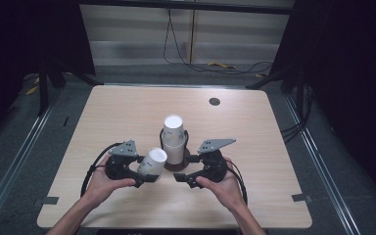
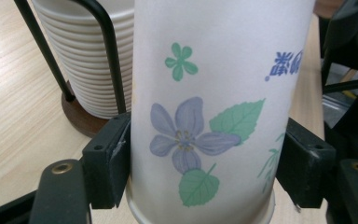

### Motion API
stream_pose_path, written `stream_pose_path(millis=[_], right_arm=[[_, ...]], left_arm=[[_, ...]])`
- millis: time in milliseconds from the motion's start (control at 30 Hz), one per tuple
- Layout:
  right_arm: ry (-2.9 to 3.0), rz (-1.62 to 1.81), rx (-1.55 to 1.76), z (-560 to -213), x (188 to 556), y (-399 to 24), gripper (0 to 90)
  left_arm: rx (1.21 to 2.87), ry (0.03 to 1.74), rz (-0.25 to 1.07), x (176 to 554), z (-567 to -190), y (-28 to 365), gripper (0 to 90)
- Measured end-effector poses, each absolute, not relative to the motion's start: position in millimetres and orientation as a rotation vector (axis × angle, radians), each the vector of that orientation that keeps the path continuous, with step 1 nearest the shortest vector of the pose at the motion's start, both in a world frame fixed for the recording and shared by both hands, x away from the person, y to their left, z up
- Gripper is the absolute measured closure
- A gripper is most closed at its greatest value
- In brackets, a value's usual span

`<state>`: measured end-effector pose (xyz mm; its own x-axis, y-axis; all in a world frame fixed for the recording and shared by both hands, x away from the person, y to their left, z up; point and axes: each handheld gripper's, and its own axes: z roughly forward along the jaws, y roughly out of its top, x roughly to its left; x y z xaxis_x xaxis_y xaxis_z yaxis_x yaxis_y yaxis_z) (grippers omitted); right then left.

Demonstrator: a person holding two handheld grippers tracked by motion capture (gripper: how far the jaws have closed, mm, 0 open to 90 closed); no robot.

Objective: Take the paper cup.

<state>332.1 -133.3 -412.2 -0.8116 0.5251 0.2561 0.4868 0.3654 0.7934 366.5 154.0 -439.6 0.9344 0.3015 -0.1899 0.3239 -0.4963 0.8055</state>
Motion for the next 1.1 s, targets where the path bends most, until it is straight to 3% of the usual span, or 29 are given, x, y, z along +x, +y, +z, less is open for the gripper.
stream_pose_path(millis=[100, 700, 1100], right_arm=[[2.594, 1.459, 0.921, -413.8, 333.4, -133.1, 23.5], [2.729, 1.286, 0.857, -413.7, 332.7, -126.6, 19.1], [2.831, 1.188, 0.847, -418.4, 339.7, -122.9, 23.4]], left_arm=[[2.157, 0.439, -0.017, 369.0, -437.1, 153.4, 28.5], [2.297, 0.366, -0.006, 371.4, -435.9, 134.2, 28.7], [2.373, 0.321, 0.048, 366.2, -431.0, 123.9, 28.7]])
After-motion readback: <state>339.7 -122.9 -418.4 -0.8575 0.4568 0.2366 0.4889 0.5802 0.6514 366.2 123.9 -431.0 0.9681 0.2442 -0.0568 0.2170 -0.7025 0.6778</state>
